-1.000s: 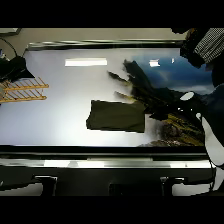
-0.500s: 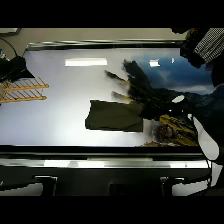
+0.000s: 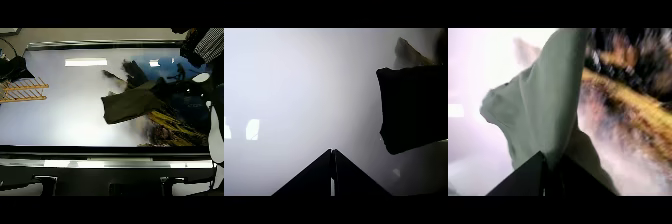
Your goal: Fold the clothes and pants, and hang the long-sleeved shirts on hangers.
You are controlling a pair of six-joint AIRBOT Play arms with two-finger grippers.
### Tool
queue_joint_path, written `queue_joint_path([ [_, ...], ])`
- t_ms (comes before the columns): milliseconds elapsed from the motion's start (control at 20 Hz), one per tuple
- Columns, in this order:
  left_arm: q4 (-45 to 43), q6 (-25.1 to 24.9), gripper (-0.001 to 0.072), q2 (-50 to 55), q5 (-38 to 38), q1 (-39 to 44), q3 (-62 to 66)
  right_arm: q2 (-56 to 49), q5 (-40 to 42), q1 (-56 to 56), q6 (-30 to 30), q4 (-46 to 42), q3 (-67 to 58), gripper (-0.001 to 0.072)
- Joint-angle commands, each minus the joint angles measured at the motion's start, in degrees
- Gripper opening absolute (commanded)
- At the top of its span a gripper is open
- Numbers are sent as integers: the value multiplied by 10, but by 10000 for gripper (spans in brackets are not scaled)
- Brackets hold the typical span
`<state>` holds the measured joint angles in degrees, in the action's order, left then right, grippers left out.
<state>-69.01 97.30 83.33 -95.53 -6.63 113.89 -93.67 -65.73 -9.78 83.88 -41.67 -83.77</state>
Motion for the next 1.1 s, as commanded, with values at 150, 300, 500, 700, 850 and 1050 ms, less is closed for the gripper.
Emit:
queue_joint_path([
  [150, 0, 0, 19, 0, 0, -1, 0, 0, 34, -122, 71, -30, -91, 36],
  [300, 0, 0, 19, 0, -5, -1, 0, 0, 57, -196, 81, -30, -110, 36],
  [500, 0, 0, 19, 0, -6, -1, 0, 2, 76, -297, 81, -31, -123, 35],
  [700, 0, 0, 19, 0, -14, -1, 0, 6, 28, -374, 130, -124, -123, 34],
  [850, 0, 0, 19, 0, -24, -1, 0, 21, -7, -418, 168, -211, -108, 32],
  [1050, 0, 0, 19, 0, -38, -1, 0, 90, -20, -436, 200, -318, 17, 32],
])
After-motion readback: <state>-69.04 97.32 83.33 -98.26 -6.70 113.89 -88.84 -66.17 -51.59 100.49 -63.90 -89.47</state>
